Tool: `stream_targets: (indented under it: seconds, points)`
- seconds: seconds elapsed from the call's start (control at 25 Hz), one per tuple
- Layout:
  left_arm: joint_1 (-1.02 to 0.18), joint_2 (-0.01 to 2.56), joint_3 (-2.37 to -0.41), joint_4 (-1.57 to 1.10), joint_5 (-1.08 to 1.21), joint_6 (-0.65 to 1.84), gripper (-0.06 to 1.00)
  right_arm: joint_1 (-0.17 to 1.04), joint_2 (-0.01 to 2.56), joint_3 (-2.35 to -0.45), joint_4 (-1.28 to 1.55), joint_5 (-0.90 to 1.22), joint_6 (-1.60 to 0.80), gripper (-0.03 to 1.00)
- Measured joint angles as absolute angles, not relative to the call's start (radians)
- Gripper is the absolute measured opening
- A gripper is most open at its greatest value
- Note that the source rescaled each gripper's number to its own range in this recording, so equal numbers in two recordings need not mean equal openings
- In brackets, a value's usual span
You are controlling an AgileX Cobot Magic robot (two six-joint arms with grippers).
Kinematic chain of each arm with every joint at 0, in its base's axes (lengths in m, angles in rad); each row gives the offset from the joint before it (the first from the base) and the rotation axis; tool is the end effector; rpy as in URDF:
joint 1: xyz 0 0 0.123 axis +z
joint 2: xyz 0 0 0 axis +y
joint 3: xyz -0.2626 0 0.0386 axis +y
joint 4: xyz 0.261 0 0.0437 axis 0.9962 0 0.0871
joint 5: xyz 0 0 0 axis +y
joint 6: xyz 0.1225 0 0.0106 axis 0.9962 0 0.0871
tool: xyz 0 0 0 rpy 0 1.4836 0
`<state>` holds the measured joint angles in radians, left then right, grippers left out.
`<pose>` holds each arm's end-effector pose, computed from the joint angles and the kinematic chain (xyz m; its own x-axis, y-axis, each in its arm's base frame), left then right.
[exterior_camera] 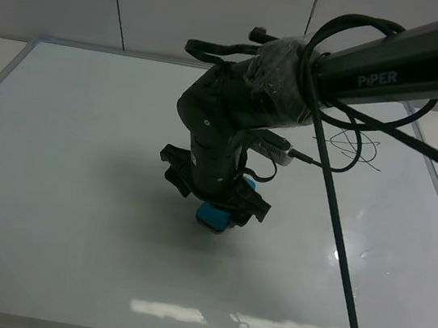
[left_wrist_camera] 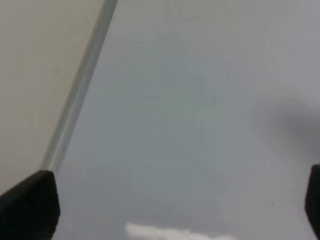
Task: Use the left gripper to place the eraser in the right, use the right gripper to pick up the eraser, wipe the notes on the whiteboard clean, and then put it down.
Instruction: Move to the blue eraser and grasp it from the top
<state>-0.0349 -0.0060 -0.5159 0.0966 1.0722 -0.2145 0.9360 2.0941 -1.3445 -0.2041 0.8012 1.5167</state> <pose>0.0516 0.0086 0.2734 -0.4316 -0.1518 -0.8892 -0.1149 0.9870 -0.1128 0.2514 0.3112 0.0645 -0.8866 0.4322 -0.1647 0.4235 0.9017 0.0868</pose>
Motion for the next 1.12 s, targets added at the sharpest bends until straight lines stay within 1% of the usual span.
stream_targets:
  seconds: [0.68,0.76,0.8,0.84,0.92,0.96,1.0,1.12]
  points:
    - [-0.035,-0.006,-0.516,0.097,1.072,-0.214,1.0,0.915,2.086,-1.344,-0.179,0.829,1.491,0.6]
    - [-0.035,-0.006,-0.516,0.097,1.072,-0.214,1.0,0.915,2.086,-1.344,-0.179,0.829,1.491,0.58]
    - [-0.035,-0.006,-0.516,0.097,1.072,-0.214,1.0,0.915,2.086,-1.344,-0.18,0.828,1.491,0.54]
    - [-0.035,-0.006,-0.516,0.097,1.072,-0.214,1.0,0.915,2.086,-1.344,-0.18,0.828,1.491,0.46]
    - [-0.035,-0.006,-0.516,0.097,1.072,-0.214,1.0,0.915,2.086,-1.344,-0.183,0.828,1.491,0.22]
    - [-0.035,-0.006,-0.516,0.097,1.072,-0.214,1.0,0.915,2.086,-1.344,-0.183,0.828,1.491,0.03]
    - [-0.035,-0.006,-0.516,0.097,1.072,-0.214,1.0,0.915,2.086,-1.344,-0.183,0.828,1.491,0.0]
    - [-0.035,-0.006,-0.516,0.097,1.072,-0.214,1.0,0.915,2.086,-1.344,-0.179,0.83,1.497,0.0]
